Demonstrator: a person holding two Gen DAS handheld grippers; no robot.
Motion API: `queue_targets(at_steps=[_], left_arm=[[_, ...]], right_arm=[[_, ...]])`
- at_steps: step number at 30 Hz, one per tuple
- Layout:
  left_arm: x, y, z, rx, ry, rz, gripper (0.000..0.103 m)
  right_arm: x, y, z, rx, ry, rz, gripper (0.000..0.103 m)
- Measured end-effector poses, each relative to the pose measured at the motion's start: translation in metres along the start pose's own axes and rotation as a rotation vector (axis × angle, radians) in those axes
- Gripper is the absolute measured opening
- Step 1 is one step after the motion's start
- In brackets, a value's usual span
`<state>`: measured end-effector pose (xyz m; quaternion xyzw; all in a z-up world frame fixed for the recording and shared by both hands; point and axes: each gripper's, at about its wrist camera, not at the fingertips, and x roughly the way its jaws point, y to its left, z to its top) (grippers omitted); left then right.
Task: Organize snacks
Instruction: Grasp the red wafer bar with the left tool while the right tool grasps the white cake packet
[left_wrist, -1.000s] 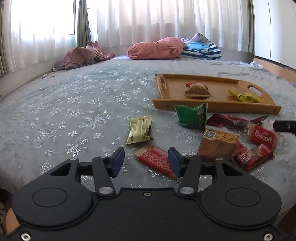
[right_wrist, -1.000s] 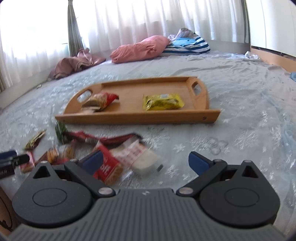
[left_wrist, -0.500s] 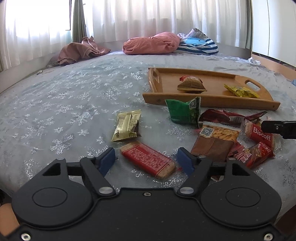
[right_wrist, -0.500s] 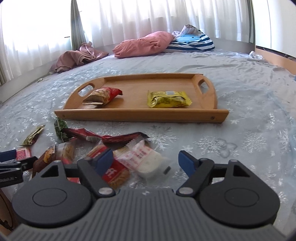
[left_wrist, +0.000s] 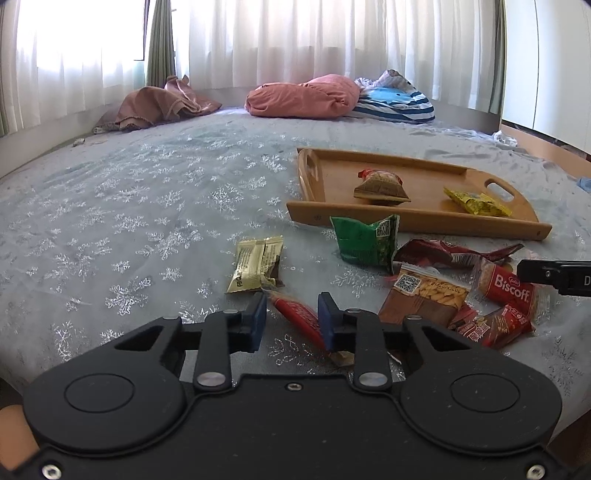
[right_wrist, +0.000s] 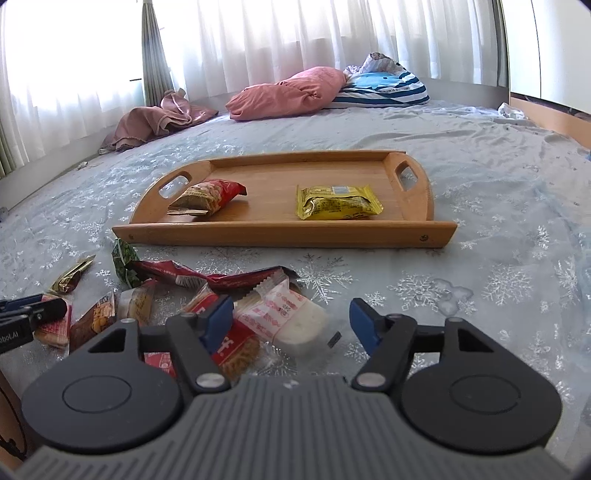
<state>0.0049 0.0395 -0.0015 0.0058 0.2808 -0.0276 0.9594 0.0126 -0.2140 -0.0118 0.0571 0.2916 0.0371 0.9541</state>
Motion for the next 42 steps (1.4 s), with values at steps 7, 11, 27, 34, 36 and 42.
queue_targets(at_steps=[7, 11, 27, 34, 36, 42], left_arm=[[0.008, -0.012, -0.007, 0.045, 0.014, 0.035, 0.060], [0.012, -0.019, -0.008, 0.064, 0.009, 0.072, 0.070], [-0.003, -0.016, -0.014, 0.095, 0.010, -0.062, 0.049], [-0.009, -0.018, -0.018, 0.060, 0.015, 0.022, 0.062], [-0.014, -0.020, -0.019, 0.046, 0.014, 0.033, 0.062], [-0.020, -0.020, -0.022, 0.043, 0.021, 0.026, 0.057]], right_arm=[[-0.004, 0.000, 0.001, 0.005, -0.004, -0.015, 0.063], [-0.004, 0.003, 0.000, -0.019, -0.007, -0.026, 0.063], [-0.007, 0.008, -0.009, -0.058, -0.006, -0.060, 0.072], [-0.007, 0.010, -0.013, -0.064, -0.001, -0.057, 0.076], [-0.006, 0.010, -0.013, -0.056, 0.000, -0.055, 0.076], [-0.007, 0.009, -0.014, -0.047, -0.001, -0.054, 0.077]])
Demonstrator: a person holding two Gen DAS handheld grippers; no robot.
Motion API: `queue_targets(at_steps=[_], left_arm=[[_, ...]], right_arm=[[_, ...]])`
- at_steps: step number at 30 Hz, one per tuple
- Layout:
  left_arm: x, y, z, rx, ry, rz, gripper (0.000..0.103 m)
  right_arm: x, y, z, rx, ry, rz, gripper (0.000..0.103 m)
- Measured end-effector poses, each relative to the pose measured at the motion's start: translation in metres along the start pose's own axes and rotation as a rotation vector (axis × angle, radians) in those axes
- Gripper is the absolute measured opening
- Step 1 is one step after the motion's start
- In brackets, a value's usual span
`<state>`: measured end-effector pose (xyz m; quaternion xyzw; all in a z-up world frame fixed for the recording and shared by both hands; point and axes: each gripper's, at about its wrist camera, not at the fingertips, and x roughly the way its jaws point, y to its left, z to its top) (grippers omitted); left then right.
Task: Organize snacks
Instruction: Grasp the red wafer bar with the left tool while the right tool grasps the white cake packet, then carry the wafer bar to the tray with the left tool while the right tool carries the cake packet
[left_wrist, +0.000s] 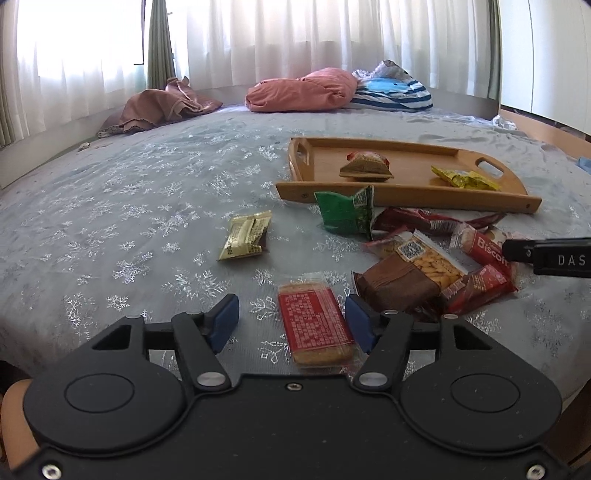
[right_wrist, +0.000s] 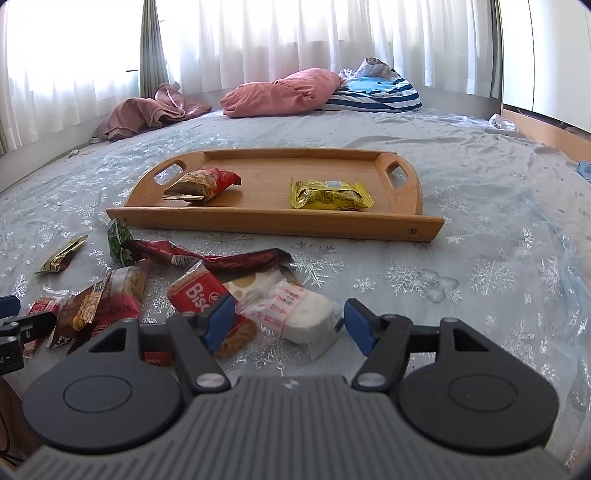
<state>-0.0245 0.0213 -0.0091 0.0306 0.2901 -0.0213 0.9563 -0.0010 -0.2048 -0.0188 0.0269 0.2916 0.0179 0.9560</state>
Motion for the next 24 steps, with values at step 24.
queue_targets(at_steps=[24], left_arm=[[-0.007, 0.007, 0.025, -0.048, -0.017, -0.050, 0.032]], right_arm=[[-0.005, -0.017, 0.003, 0.078, -0.003, 0.027, 0.049]])
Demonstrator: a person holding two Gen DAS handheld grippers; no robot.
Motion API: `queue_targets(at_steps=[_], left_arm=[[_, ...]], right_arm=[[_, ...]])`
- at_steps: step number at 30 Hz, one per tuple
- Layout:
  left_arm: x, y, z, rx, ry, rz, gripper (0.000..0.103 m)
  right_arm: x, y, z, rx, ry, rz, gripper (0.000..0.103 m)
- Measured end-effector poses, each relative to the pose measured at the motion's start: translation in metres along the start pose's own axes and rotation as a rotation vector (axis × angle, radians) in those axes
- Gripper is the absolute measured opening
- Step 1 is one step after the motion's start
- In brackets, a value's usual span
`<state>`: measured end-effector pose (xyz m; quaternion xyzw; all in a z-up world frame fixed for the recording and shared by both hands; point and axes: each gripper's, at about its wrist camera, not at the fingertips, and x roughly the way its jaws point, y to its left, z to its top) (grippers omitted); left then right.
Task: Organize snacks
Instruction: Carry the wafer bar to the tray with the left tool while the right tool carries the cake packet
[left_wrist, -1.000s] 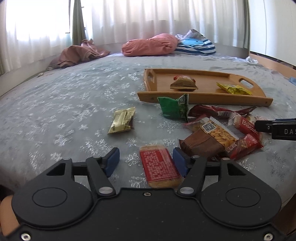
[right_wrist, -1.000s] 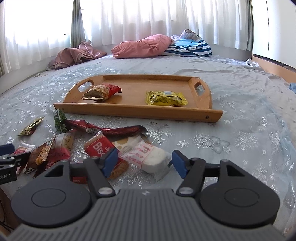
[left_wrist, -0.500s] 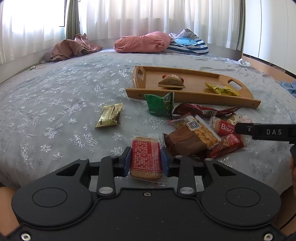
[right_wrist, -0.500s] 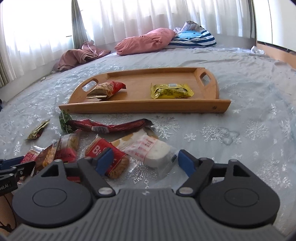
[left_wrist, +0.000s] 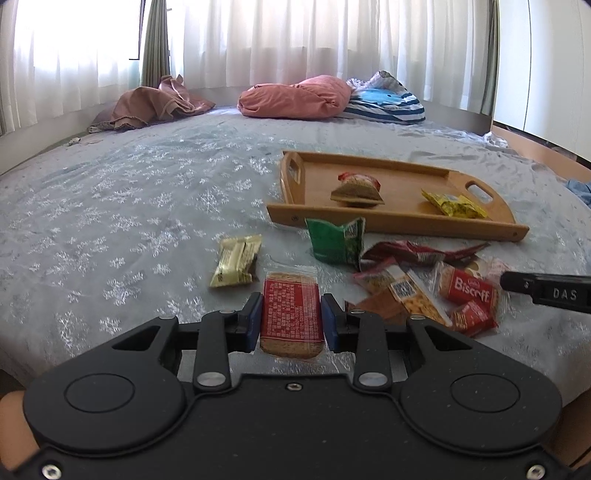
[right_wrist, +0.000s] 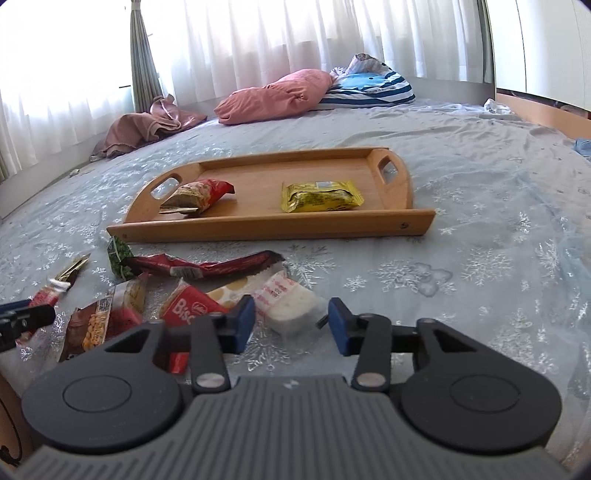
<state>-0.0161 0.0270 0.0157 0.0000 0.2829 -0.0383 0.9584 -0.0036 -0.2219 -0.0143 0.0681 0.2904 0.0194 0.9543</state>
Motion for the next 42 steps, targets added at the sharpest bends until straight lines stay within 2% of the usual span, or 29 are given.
queue_targets(at_steps=[1, 2, 5, 15, 16, 17, 20, 30, 42], left_arm=[[0.000, 0.000, 0.001, 0.000, -0.003, 0.001, 0.032], [0.001, 0.000, 0.003, 0.000, -0.006, 0.002, 0.032], [0.002, 0.000, 0.005, -0.002, -0.008, -0.001, 0.032], [0.006, -0.004, 0.009, 0.006, -0.008, -0.014, 0.032], [0.006, -0.004, 0.010, 0.005, -0.008, -0.016, 0.032], [0.006, -0.004, 0.011, 0.004, -0.010, -0.018, 0.032], [0.008, -0.005, 0.015, 0.004, -0.013, -0.026, 0.032], [0.017, -0.006, 0.041, -0.009, -0.035, -0.050, 0.032], [0.047, -0.004, 0.088, -0.043, -0.069, -0.067, 0.032]], right_arm=[[0.000, -0.001, 0.000, -0.001, 0.004, 0.000, 0.051], [0.001, -0.002, 0.000, 0.000, 0.004, 0.001, 0.063], [0.005, -0.003, 0.002, -0.005, 0.010, -0.015, 0.070], [0.025, 0.007, 0.006, -0.087, 0.026, -0.024, 0.075], [0.026, 0.008, 0.007, -0.097, 0.028, -0.026, 0.073], [0.026, 0.009, 0.007, -0.104, 0.029, -0.025, 0.061], [0.024, 0.009, 0.008, -0.094, 0.033, -0.007, 0.047], [0.010, 0.011, 0.018, -0.089, -0.004, -0.005, 0.046], [0.012, 0.003, 0.056, -0.095, -0.056, -0.049, 0.046]])
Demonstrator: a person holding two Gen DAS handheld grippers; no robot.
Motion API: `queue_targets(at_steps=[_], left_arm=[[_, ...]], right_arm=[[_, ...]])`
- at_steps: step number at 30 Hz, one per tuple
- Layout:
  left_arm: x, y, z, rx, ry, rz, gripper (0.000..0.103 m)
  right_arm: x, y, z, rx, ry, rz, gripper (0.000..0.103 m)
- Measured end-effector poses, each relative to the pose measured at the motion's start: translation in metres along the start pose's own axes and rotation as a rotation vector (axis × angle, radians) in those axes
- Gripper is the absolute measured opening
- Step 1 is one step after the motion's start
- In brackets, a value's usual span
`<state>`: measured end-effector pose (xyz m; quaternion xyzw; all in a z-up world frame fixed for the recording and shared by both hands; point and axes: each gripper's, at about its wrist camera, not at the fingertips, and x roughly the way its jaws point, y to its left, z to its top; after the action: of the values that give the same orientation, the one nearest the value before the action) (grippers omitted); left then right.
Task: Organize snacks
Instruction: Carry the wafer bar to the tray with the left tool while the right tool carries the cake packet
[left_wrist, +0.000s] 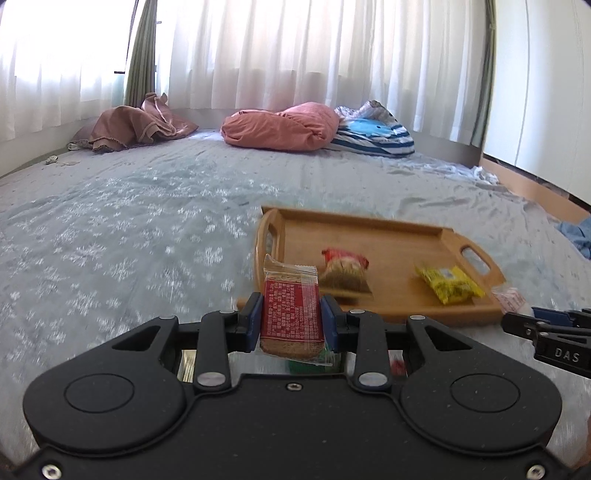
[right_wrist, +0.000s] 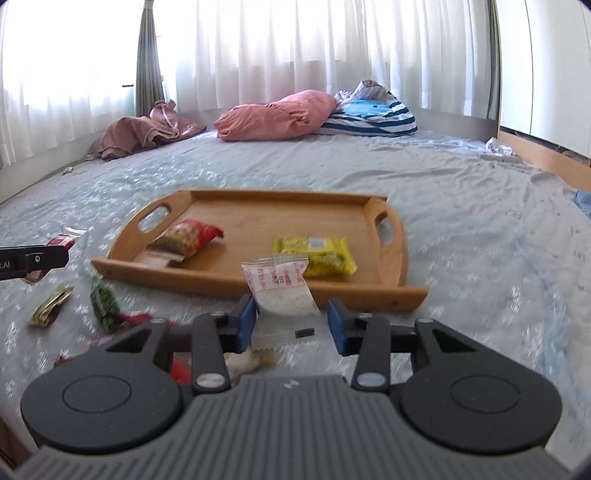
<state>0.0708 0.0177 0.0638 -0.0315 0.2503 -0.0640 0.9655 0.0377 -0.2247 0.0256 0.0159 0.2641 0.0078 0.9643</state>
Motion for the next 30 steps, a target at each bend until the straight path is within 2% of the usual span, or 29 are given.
queue_targets(at_steps=[5, 10, 14, 17, 19, 22, 30], left_arm=[[0.027, -0.001, 0.024, -0.030, -0.008, -0.007, 0.032], [0.062, -0.008, 0.039, 0.004, -0.005, 0.002, 0.032], [0.093, -0.009, 0.045, -0.003, 0.034, 0.001, 0.032], [0.122, -0.003, 0.045, -0.063, 0.100, -0.032, 0.032], [0.136, -0.002, 0.044, -0.073, 0.129, -0.025, 0.032], [0.149, -0.005, 0.038, -0.035, 0.139, -0.004, 0.032], [0.164, -0.016, 0.030, 0.007, 0.145, -0.006, 0.032]], right_arm=[[0.016, -0.012, 0.020, 0.008, -0.007, -0.045, 0.046], [0.043, -0.025, 0.038, -0.006, 0.006, -0.120, 0.046], [0.064, -0.031, 0.044, -0.036, 0.012, -0.173, 0.046], [0.084, -0.037, 0.047, -0.054, 0.023, -0.187, 0.047], [0.099, -0.044, 0.048, -0.023, 0.049, -0.185, 0.047], [0.114, -0.052, 0.050, 0.013, 0.074, -0.186, 0.047], [0.133, -0.044, 0.049, -0.040, 0.094, -0.204, 0.047]])
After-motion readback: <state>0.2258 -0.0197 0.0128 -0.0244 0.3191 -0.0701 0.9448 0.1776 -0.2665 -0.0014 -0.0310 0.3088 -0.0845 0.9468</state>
